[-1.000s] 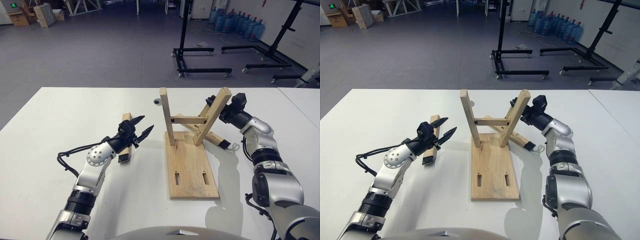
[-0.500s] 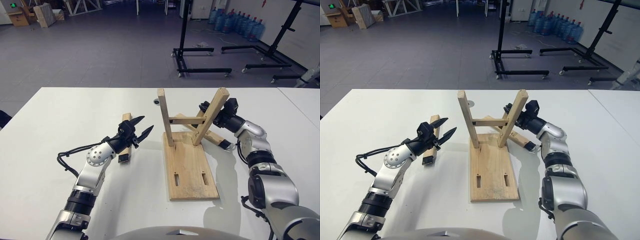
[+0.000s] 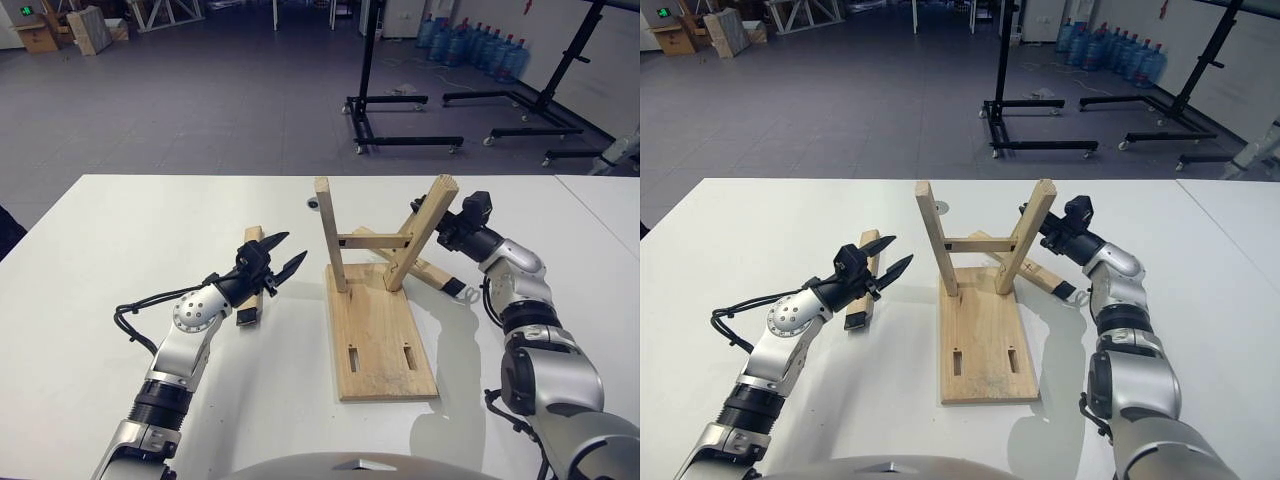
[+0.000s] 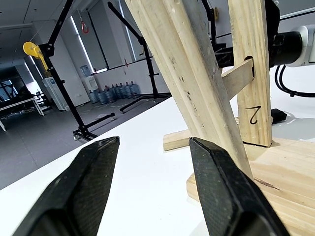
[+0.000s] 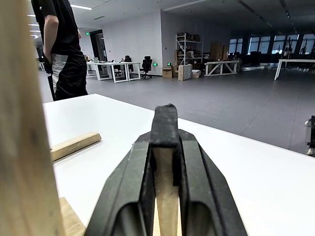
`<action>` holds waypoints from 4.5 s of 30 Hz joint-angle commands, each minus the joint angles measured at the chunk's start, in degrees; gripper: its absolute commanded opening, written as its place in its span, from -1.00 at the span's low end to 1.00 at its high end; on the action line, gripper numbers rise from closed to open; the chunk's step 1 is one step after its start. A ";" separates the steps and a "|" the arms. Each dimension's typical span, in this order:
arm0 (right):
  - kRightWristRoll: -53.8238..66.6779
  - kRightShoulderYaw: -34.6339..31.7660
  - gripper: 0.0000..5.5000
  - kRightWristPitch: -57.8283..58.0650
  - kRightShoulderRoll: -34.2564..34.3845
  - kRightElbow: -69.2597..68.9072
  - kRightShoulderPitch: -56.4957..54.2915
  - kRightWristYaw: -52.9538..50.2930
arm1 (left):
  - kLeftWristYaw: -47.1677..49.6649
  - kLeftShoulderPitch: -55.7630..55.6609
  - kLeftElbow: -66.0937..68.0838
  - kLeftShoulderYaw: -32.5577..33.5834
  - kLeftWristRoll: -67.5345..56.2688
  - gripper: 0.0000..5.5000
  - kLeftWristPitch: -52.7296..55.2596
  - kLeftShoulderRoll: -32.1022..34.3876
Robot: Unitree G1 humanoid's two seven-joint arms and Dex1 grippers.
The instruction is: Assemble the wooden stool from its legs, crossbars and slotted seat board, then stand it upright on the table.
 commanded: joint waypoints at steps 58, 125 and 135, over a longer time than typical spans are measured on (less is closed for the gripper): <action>-9.85 6.57 -0.85 4.51 -2.60 -2.98 11.09 -10.27 | 2.50 1.50 1.44 0.70 2.62 -0.06 -2.62 -1.67; 10.43 3.99 -0.85 73.05 -44.85 -66.89 28.35 -5.89 | 29.31 24.58 -3.10 -7.56 13.71 -0.06 -8.83 -17.85; 11.77 -3.62 -0.85 72.71 -41.96 -67.82 32.44 -6.49 | 29.62 24.27 -2.46 -7.65 13.82 -0.06 -8.90 -18.07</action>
